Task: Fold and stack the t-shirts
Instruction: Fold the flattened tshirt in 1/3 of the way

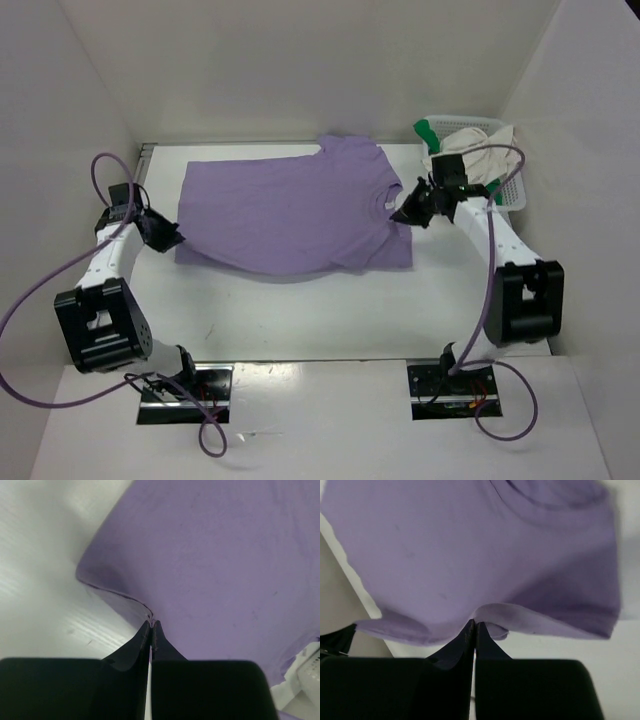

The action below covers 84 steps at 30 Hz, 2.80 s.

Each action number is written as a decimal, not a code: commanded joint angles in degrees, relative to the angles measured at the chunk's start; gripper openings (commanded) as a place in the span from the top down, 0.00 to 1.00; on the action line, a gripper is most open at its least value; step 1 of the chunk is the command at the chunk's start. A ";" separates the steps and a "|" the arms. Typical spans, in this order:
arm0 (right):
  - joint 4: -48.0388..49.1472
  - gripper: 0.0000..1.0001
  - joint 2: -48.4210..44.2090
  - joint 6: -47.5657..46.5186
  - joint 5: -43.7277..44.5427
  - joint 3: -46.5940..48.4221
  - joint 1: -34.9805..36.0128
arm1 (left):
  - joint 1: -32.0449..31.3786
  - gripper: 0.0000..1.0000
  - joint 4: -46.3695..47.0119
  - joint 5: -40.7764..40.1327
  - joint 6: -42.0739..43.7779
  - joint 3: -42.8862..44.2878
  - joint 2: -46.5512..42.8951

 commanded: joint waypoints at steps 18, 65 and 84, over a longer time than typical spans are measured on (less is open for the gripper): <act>4.90 1.00 32.81 -3.55 8.37 35.29 -0.29 | 0.20 1.00 7.81 1.29 -4.51 21.05 26.60; 14.92 0.76 17.62 -1.26 22.00 -4.17 -0.82 | 6.70 0.92 14.58 5.41 -2.66 0.05 22.48; 1.93 0.96 -12.69 5.85 18.31 -20.52 -5.82 | 15.32 0.94 -7.29 9.36 2.69 -12.26 -1.24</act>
